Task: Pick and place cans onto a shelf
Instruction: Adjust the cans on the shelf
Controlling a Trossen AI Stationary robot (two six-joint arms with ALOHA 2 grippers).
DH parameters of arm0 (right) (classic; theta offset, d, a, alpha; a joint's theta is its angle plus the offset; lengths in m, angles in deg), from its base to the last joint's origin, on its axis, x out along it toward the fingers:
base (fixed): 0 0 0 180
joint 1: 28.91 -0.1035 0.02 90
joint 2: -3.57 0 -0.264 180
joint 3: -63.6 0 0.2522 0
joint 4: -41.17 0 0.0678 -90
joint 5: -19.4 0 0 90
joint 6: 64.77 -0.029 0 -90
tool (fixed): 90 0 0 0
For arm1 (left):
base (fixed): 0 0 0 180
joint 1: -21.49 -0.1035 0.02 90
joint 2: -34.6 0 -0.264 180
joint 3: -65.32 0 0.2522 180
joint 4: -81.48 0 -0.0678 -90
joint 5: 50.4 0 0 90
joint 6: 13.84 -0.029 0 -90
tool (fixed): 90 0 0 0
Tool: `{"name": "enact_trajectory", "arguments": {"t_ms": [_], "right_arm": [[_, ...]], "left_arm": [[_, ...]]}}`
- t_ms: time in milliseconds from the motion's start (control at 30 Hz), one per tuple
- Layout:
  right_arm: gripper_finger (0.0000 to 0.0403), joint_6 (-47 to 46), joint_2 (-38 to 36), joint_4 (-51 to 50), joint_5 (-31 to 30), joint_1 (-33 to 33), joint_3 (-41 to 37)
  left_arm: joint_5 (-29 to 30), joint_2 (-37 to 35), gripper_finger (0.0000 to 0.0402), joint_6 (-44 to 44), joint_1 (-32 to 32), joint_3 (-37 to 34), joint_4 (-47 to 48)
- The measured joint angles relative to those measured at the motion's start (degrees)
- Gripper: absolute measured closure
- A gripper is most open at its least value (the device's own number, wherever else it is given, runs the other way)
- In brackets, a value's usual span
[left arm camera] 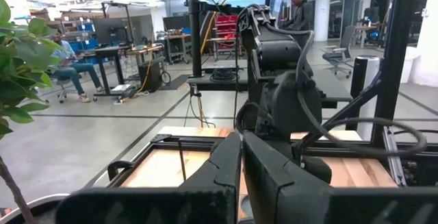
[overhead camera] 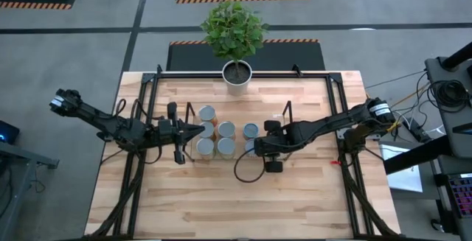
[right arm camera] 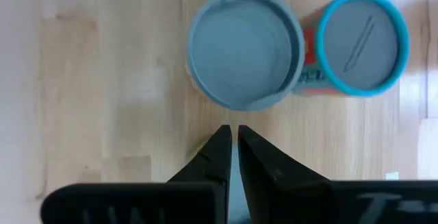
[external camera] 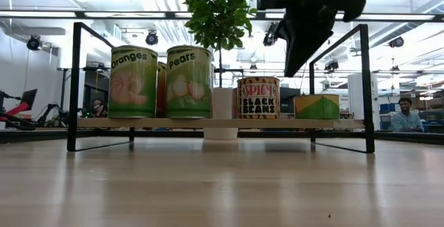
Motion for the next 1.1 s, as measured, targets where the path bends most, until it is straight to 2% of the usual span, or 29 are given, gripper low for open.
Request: {"name": "enact_trajectory", "arguments": {"t_ms": [1100], "right_arm": [[0.0385, 3.60, 4.49, 3.07, -1.51, 0.28, -0.28]], "left_arm": [[0.00, 0.07, 0.0402, 0.00, 0.00, 0.00, -0.20]]}}
